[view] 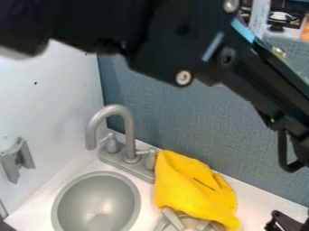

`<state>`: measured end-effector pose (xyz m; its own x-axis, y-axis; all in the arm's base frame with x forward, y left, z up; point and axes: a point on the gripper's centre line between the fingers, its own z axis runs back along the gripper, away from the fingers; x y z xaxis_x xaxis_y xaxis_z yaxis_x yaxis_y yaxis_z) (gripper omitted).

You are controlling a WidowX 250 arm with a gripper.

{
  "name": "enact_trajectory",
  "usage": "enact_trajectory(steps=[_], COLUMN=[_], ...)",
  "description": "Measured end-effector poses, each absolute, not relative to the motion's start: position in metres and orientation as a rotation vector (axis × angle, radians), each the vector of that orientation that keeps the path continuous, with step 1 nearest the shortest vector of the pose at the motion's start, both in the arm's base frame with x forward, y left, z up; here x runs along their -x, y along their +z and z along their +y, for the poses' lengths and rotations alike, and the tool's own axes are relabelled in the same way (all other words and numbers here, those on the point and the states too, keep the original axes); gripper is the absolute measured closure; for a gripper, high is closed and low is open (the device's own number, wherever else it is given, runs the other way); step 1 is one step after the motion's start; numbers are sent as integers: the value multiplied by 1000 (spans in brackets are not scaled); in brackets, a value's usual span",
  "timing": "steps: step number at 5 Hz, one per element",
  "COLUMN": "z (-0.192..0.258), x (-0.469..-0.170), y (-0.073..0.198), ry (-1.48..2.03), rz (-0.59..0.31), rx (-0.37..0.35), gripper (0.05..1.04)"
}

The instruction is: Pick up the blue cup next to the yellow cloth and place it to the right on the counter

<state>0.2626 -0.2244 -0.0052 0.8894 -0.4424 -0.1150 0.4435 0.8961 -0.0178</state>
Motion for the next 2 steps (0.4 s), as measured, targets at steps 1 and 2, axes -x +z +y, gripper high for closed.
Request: enact_trajectory(steps=[1, 2], z=[-241, -255], x=[-273, -285], y=[-10, -21], ry=[-529, -576], rz=[94, 79], rx=[48, 36], gripper=[993, 993])
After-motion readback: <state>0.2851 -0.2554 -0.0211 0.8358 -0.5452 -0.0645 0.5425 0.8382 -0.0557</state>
